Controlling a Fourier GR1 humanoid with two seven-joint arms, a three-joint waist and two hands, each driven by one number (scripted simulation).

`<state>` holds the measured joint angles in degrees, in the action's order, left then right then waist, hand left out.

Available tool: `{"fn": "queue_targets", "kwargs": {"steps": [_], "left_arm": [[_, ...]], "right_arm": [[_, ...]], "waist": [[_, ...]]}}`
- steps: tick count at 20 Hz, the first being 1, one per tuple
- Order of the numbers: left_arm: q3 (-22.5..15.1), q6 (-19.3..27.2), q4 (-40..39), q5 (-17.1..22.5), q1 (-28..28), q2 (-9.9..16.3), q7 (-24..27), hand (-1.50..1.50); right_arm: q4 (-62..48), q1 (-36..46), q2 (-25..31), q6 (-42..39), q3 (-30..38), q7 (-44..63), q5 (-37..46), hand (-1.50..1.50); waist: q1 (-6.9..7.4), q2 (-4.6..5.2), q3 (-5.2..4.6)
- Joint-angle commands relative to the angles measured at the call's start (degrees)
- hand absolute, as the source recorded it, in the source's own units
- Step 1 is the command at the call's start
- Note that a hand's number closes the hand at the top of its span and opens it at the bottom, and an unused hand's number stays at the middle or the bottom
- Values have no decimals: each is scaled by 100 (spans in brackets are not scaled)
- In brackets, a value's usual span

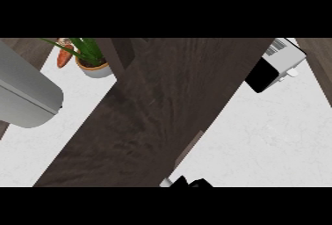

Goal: Pick up the bottled water, place it into the cabinet and close the cabinet

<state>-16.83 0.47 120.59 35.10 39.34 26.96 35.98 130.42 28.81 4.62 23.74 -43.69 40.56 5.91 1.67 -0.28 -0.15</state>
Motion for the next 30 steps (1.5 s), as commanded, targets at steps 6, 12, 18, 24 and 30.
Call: {"fn": "queue_targets", "kwargs": {"steps": [6,12,18,24,30], "left_arm": [[1041,-846,186,709,738,515,171,150],[863,-1276,30,380,1192,248,518,150],[1368,-1345,-287,818,840,237,238,150],[1534,-1692,-97,840,1054,295,181,150],[1650,-1703,135,926,1058,413,-7,150]], "right_arm": [[-1854,1302,-456,-386,1620,-375,-910,150],[-3377,1979,-461,-751,2371,-1141,-1389,150],[-4703,2498,-462,-1461,2986,-1688,-1660,150],[-6059,2559,-359,-1844,3306,-2542,-1649,150],[-6670,2769,-283,-1687,3364,-2748,-1638,150]], "waist": [[14,42,13],[47,35,12],[-23,52,12],[18,69,14],[80,100,13]]}}
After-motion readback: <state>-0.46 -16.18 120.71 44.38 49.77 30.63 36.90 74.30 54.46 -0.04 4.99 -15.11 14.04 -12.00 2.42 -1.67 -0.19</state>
